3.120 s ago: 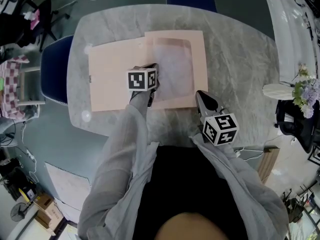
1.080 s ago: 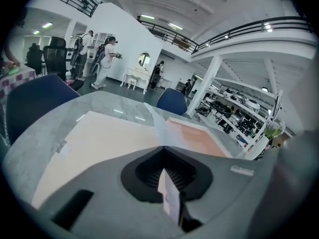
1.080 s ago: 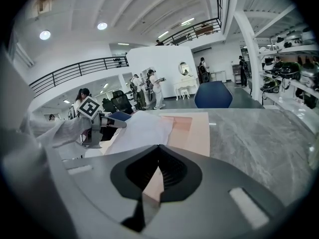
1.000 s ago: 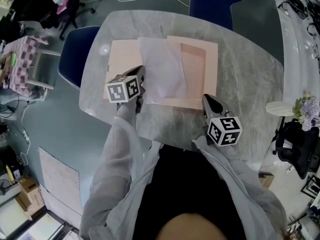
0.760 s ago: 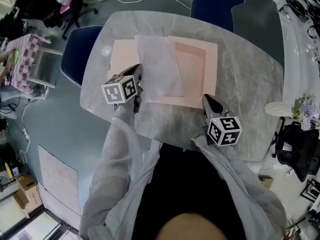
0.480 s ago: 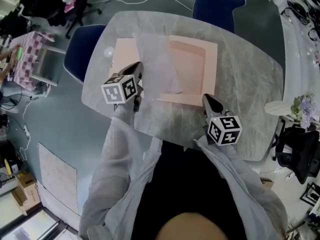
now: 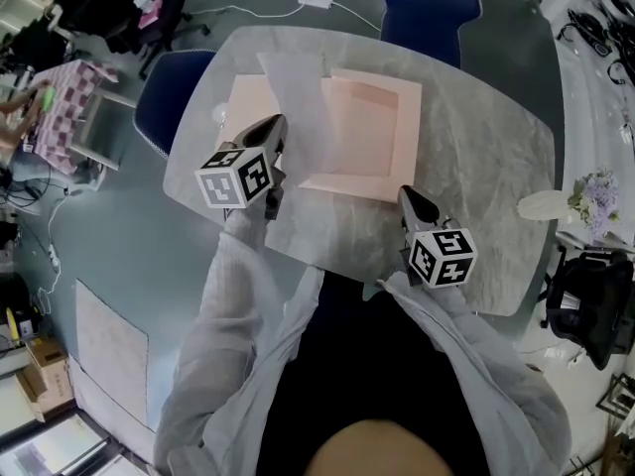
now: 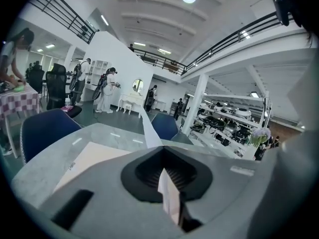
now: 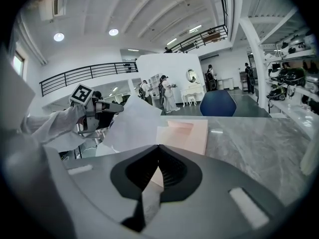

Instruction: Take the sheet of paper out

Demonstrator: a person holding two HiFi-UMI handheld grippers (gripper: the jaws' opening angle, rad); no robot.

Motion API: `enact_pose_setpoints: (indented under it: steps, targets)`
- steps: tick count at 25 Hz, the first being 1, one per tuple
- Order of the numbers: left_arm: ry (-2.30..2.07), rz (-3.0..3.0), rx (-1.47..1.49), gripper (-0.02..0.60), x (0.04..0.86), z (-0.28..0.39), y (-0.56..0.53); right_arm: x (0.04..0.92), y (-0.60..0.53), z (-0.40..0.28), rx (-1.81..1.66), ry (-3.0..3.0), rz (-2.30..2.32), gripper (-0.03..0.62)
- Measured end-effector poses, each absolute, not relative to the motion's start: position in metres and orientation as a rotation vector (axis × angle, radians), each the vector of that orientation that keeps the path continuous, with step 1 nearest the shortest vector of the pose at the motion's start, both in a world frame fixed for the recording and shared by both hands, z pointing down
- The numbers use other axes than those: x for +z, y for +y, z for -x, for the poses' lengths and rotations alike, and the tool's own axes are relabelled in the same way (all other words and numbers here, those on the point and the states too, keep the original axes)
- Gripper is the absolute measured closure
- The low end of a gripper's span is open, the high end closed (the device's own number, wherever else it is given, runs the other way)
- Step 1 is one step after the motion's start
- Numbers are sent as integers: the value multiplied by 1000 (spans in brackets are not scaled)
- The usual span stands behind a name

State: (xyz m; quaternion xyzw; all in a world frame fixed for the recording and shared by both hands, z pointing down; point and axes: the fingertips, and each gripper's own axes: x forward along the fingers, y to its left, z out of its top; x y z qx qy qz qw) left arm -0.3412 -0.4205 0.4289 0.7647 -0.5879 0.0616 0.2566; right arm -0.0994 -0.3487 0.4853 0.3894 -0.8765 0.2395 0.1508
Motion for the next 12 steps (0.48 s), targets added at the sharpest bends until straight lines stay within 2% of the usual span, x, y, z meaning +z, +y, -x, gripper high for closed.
enact_pose_setpoints:
  steps: [12]
  targets:
    - [-1570,-2183,108,583,389,269,-367,466,-303,56,651,-2575,-1125,582]
